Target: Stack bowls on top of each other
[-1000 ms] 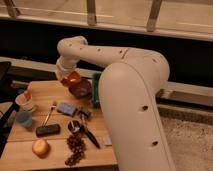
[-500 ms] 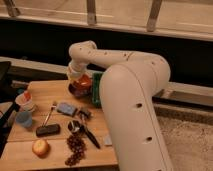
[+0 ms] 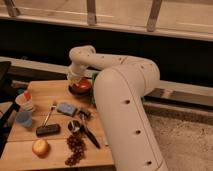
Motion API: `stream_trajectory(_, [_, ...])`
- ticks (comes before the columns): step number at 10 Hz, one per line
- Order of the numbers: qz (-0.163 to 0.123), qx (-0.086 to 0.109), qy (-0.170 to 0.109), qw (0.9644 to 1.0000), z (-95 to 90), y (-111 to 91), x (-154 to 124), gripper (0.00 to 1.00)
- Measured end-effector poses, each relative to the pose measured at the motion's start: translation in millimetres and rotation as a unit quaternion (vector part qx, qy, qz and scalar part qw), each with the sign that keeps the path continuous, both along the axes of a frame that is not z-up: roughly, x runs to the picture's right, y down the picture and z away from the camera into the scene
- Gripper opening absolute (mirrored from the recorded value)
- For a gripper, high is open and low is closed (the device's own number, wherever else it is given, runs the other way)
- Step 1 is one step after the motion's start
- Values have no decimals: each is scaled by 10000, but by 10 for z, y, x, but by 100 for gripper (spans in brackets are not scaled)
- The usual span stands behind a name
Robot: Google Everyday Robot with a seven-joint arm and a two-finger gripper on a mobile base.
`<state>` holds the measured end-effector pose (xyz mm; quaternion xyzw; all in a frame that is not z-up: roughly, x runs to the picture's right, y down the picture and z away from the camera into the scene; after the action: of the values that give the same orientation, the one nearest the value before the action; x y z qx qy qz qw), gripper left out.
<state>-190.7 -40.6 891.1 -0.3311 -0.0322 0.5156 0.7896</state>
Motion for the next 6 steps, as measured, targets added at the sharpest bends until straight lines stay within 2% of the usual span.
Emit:
stream_trajectory(3, [56,-57,40,10000,51,44,15,78])
stream_trajectory(6, [50,-52,31,10000,45,42,-2,80])
